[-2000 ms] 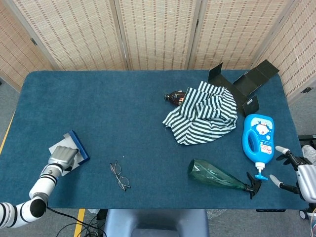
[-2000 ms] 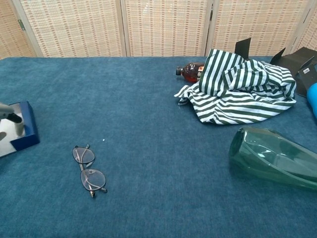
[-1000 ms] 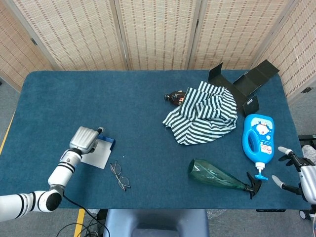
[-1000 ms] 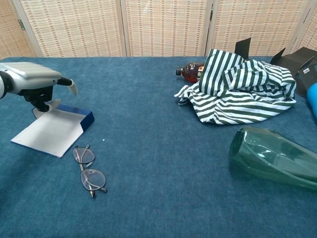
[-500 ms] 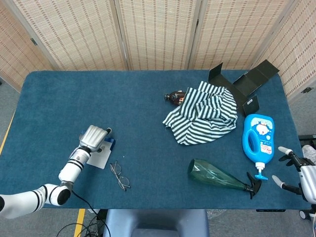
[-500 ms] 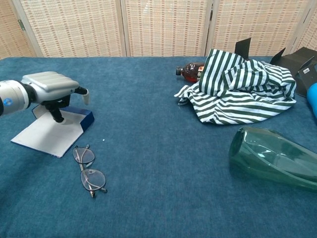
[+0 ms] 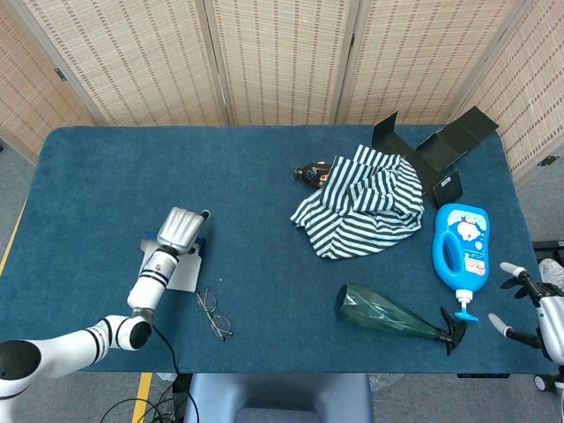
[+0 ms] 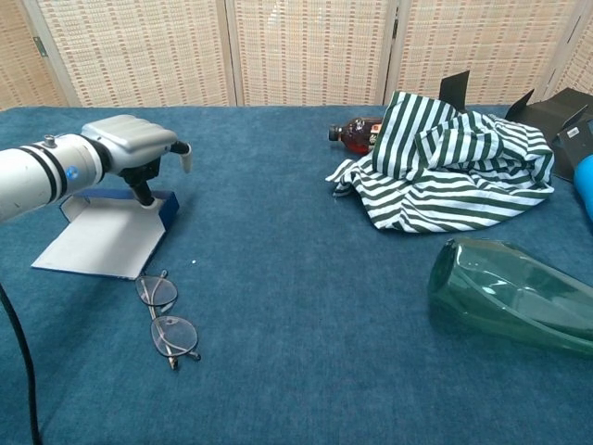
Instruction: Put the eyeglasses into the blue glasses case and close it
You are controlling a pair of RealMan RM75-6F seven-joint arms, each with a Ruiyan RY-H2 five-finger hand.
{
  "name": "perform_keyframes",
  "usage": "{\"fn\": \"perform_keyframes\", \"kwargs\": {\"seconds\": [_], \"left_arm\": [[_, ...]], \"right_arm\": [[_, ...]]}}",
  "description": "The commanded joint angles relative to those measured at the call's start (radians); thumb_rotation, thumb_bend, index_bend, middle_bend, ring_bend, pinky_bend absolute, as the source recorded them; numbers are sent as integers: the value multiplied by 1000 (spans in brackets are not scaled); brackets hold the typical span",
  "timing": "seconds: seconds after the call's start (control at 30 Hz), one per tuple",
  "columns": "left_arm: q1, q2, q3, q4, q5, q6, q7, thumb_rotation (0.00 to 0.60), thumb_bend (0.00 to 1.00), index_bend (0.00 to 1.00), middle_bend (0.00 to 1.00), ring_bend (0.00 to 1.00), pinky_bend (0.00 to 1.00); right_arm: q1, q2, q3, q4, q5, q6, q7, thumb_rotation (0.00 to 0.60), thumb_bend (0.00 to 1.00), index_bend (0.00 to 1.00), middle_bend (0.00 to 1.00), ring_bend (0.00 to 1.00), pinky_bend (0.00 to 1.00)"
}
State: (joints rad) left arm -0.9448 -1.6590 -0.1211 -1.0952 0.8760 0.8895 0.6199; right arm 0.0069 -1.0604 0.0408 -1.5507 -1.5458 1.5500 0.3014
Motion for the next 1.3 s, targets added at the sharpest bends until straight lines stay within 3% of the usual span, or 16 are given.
{"fn": "perform_keyframes", "kwargs": {"seconds": [0.03, 0.2, 0.4, 0.6, 0.83, 1.07, 1.3], "left_arm": [[-12, -44, -30, 71, -31, 17, 38, 600, 298, 309, 993, 939, 983], [-5, -40, -51, 69, -80, 5, 71, 600, 298, 298, 993, 939, 983], [46, 44, -3, -81, -18, 66, 91, 600, 298, 184, 982, 924, 981], [107, 200, 62, -331, 153, 115, 13, 600, 298, 214, 981, 922, 980], [120, 395, 110, -608, 207, 17, -62, 600, 320, 295, 981, 922, 980], [161, 446, 177, -665, 399, 25, -141, 600, 319, 349, 981, 922, 980], [204, 397, 216, -615, 552, 68, -213, 600, 319, 429, 981, 928, 979]], "right_arm": [[1, 0, 0, -1, -1, -1, -1, 600, 186, 183, 412, 490, 374], [-3, 1, 0, -3, -1, 4, -2, 600, 186, 183, 412, 490, 374], [-1, -2, -1, 0, -8, 4, 1, 600, 186, 183, 412, 493, 386], [7, -3, 0, -4, -17, -1, -6, 600, 186, 183, 412, 497, 395], [15, -6, 1, -13, -22, -8, -15, 600, 186, 182, 412, 501, 416], [13, -2, 0, -18, -21, -5, -21, 600, 186, 183, 412, 502, 416], [14, -4, -3, -17, -21, -7, -19, 600, 186, 183, 412, 502, 416]]}}
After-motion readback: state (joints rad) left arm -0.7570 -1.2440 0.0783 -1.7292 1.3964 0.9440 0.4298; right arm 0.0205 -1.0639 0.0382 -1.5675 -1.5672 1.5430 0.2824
